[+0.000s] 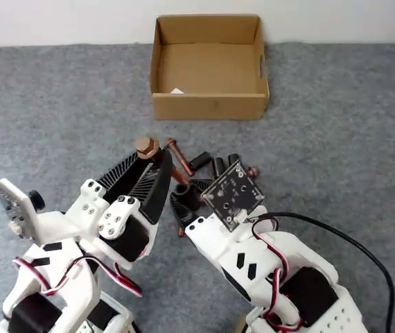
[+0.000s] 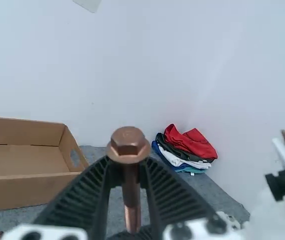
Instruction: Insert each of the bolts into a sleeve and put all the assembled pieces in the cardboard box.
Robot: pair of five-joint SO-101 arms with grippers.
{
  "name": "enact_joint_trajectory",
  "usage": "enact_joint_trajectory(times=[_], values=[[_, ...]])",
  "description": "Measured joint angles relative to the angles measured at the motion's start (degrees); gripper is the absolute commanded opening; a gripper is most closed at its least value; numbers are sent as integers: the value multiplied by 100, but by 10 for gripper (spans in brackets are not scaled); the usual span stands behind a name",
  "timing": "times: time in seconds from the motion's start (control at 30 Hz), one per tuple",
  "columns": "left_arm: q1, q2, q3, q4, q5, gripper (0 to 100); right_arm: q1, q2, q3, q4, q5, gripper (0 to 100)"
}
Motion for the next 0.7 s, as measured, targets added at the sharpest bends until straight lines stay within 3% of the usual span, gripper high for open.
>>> enact_joint_trajectory(times=[0.2, 0.7], values=[[-141, 0, 0, 0, -9, 5, 0, 0, 0, -62, 352, 9], [-325, -70, 589, 0, -9, 5, 237, 0, -35, -62, 404, 9]])
